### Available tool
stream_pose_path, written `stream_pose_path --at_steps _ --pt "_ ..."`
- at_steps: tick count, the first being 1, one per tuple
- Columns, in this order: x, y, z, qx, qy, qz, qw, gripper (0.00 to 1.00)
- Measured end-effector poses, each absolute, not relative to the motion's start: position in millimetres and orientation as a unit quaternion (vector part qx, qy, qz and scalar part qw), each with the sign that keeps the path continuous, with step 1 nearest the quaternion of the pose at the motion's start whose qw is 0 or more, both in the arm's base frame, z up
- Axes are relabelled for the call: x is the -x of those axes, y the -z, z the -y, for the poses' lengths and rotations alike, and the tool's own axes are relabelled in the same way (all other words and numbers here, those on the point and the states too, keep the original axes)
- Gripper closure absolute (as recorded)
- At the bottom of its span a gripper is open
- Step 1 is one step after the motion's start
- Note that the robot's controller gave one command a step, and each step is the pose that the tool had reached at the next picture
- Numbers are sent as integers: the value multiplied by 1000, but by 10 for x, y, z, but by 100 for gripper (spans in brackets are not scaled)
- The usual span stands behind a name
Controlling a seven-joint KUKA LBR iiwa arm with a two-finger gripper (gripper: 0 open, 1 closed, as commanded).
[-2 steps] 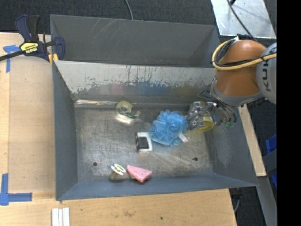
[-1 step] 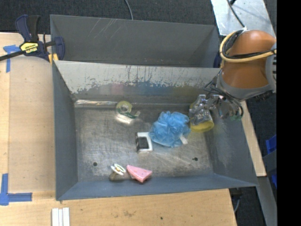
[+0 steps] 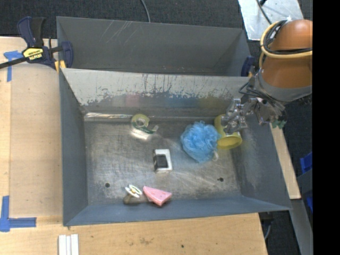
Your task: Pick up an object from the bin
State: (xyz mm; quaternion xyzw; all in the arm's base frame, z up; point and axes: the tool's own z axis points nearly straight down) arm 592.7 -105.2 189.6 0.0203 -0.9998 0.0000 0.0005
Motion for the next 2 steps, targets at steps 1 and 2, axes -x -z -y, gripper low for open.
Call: stream_pose_path --at_steps 1,2 --pt "-5915 -1705 1131 -21 -2 1000 -8 100" --pt "-5904 -1788 1089 -32 1 999 6 100"
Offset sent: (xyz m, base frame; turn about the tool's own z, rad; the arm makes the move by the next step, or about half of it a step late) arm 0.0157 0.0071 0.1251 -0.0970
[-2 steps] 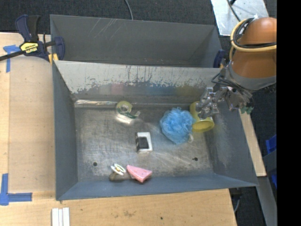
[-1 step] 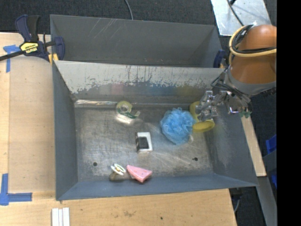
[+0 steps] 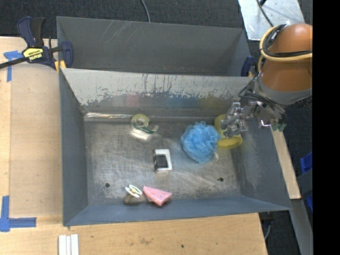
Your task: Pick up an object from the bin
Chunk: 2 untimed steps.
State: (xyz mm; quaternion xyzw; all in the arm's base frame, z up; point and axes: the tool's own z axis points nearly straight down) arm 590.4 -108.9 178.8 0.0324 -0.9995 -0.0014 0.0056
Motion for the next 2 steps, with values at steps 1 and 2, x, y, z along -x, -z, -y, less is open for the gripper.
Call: stream_pose_path --at_steps 1,2 --pt "-6069 -1833 1150 -37 -3 999 -11 100" --pt "-5940 -1757 1135 -45 2 999 7 100"
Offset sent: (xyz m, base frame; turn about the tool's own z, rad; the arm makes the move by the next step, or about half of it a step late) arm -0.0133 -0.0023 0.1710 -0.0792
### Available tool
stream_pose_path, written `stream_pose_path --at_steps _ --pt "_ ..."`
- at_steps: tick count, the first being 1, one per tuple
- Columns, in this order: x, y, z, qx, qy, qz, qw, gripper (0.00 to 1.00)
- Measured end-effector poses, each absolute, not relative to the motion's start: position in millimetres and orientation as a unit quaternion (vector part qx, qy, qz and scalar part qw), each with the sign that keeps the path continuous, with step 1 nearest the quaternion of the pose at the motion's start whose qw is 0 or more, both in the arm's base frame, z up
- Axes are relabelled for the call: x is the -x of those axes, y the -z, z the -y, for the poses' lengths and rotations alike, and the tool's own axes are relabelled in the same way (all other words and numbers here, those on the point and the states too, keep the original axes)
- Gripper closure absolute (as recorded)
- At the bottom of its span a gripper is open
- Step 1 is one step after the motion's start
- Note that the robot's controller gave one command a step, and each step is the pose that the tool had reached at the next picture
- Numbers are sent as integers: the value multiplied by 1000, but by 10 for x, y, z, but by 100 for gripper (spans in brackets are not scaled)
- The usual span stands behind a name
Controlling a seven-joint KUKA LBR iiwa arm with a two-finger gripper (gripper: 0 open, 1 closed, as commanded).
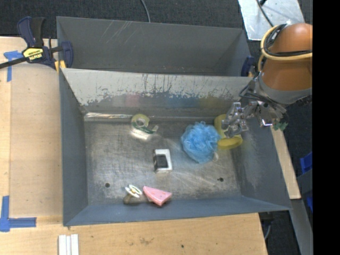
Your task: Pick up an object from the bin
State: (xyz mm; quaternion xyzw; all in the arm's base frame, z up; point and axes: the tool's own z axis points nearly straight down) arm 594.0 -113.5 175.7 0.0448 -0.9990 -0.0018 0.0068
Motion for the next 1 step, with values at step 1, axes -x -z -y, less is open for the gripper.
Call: stream_pose_path --at_steps 1 --pt "-6017 -2519 1260 -31 0 1000 -1 100"
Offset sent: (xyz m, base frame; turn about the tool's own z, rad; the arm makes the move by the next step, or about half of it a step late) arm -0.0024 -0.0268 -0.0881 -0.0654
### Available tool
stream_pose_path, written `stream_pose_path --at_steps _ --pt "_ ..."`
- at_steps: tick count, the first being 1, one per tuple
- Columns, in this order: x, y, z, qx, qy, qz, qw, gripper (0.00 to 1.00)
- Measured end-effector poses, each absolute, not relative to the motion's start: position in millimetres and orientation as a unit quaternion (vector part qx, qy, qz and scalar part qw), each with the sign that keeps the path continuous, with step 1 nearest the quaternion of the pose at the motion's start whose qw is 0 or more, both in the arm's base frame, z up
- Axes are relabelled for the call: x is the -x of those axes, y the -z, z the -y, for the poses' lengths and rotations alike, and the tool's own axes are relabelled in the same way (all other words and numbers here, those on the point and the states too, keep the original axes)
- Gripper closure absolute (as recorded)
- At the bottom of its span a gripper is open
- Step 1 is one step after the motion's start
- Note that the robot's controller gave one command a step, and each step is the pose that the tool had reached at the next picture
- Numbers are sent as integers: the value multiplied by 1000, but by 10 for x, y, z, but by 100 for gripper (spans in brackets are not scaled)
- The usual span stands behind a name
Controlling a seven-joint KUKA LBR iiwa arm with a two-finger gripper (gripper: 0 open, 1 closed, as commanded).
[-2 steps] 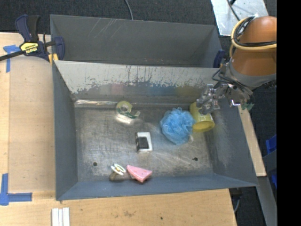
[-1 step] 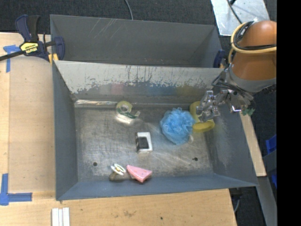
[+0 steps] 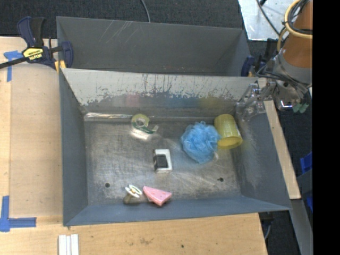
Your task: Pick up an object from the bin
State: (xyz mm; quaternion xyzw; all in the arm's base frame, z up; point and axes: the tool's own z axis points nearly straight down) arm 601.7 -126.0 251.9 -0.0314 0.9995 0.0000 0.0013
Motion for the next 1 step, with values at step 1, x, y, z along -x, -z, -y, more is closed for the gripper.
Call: stream_pose_path --at_steps 1 --pt "-6016 -2312 1317 40 2 -999 8 100"
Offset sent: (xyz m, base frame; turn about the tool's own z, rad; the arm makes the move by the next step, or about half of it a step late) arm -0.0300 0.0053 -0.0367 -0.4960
